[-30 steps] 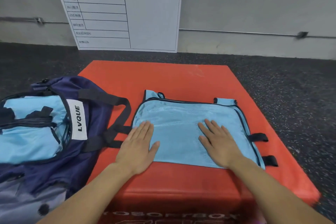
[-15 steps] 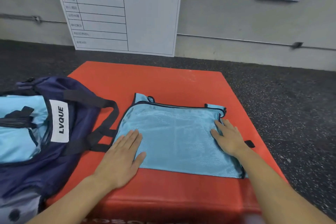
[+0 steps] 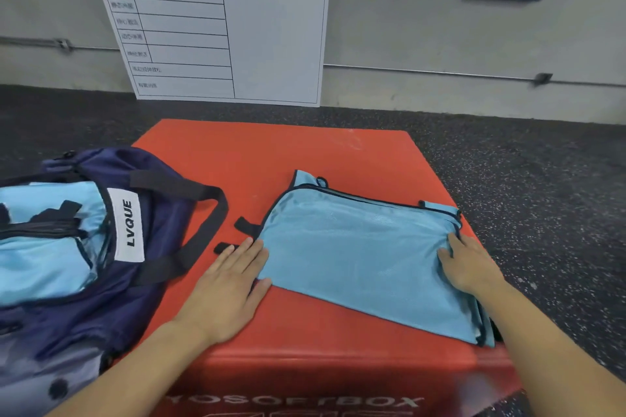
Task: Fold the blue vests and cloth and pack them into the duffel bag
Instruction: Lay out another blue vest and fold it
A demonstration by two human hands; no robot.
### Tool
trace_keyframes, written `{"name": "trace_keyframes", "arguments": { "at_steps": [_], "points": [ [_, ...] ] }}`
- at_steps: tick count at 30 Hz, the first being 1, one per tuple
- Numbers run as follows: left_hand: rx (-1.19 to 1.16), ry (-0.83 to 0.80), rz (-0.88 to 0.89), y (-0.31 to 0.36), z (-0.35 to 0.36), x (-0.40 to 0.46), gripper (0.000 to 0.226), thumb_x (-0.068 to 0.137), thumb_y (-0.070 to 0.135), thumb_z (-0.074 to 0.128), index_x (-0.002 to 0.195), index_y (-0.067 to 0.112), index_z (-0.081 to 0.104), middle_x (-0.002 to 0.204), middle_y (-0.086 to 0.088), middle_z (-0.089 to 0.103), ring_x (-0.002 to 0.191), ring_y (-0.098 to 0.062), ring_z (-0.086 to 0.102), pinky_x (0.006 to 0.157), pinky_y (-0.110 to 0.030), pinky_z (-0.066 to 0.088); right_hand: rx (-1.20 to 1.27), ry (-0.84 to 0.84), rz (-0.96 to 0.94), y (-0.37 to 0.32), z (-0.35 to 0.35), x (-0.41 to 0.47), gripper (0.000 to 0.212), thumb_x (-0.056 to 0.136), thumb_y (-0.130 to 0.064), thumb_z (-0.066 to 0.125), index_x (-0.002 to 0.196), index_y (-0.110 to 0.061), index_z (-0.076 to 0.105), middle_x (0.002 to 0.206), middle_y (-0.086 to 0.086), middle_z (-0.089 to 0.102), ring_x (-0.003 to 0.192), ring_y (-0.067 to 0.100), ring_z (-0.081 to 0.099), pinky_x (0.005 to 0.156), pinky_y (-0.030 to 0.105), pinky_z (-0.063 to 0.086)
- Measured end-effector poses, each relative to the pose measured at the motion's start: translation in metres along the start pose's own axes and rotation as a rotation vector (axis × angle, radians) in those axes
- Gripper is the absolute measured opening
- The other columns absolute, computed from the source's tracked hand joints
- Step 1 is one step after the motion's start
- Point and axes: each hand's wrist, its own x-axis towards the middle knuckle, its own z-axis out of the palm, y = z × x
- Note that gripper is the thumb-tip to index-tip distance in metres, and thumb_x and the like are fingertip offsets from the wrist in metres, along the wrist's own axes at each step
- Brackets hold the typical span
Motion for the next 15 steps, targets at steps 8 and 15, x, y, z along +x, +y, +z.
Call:
{"name": "trace_keyframes", "arguments": {
  "at_steps": [8,15],
  "points": [
    [-0.033,-0.025,-0.034,-0.006,-0.015,-0.024,0.088,0.095,0.068,-0.007,0.152,0.026,0.045,0.163,-0.001,0.031,0.153,-0.017,0.020,0.122,-0.028,0.000,-0.178,-0.080,0.174,0.003,-0.011,-0.052,0.063,0.101,-0.049,0.028,0.155,-0.016,0.030,0.166,0.010,0.020,0.152,0.036,0.016,0.123,0.049,0.019],
    [-0.063,-0.139,-0.062,0.003,-0.029,-0.037,0.097,0.077,0.062,-0.016,0.161,0.026,0.015,0.169,0.004,0.008,0.156,-0.012,0.001,0.123,-0.029,-0.003,0.000,0.011,-0.613,-0.120,-0.001,-0.124,0.087,0.085,-0.085,-0.002,0.160,-0.044,0.015,0.169,-0.005,-0.009,0.157,0.022,-0.011,0.127,0.042,0.000]
  ]
}}
